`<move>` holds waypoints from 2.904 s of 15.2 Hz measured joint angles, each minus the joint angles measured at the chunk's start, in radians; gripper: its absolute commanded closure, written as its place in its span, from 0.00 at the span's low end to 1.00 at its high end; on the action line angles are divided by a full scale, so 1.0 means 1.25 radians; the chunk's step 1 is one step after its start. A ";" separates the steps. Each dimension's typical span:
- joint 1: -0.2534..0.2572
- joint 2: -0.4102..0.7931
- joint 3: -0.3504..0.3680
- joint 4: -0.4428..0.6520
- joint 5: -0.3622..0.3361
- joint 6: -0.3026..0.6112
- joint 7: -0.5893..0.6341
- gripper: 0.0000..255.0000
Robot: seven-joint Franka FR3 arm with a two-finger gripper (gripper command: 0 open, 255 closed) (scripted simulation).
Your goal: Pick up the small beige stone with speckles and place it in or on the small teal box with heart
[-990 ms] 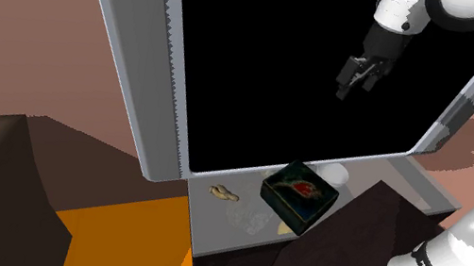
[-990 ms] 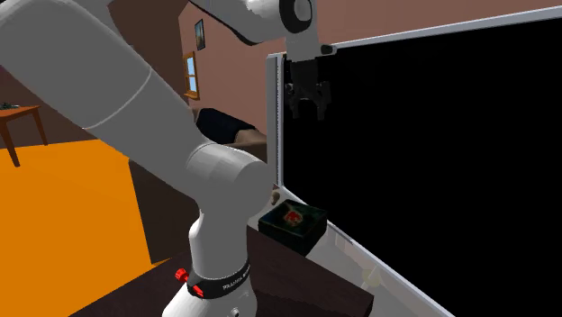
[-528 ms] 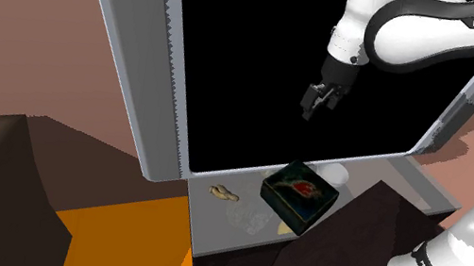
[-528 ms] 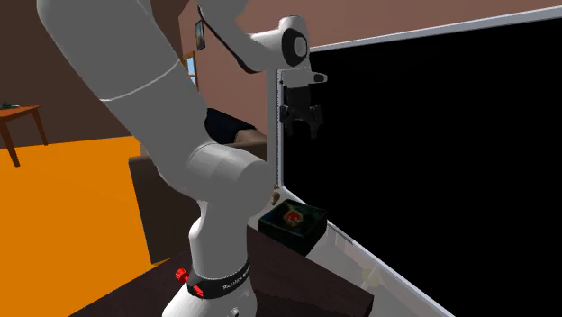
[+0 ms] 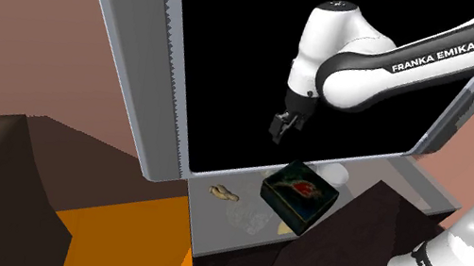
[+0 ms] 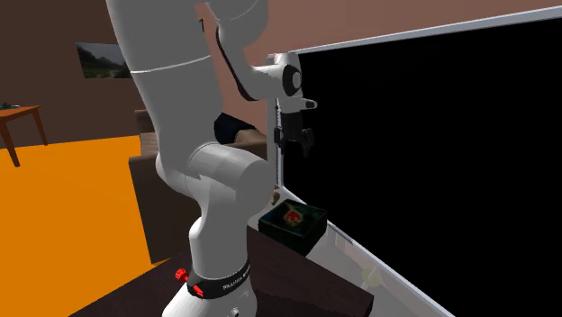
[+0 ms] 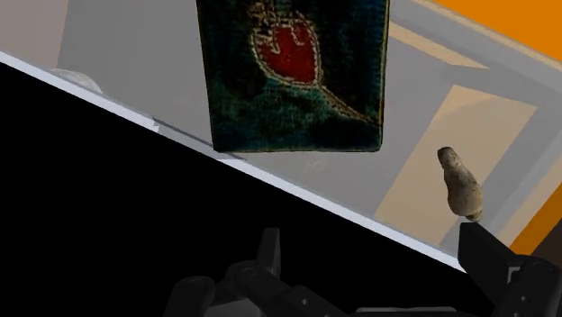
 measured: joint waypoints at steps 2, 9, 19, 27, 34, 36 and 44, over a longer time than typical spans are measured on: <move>0.002 0.059 0.013 0.018 -0.016 0.034 0.010 0.00; 0.026 0.280 0.052 0.107 -0.113 0.136 0.085 0.00; 0.120 0.580 0.030 0.286 -0.263 0.207 0.173 0.00; 0.160 0.695 -0.005 0.343 -0.311 0.258 0.204 0.00; 0.165 0.710 -0.011 0.347 -0.318 0.269 0.210 0.00; 0.165 0.710 -0.011 0.347 -0.318 0.269 0.210 1.00; 0.165 0.710 -0.011 0.347 -0.318 0.270 0.210 1.00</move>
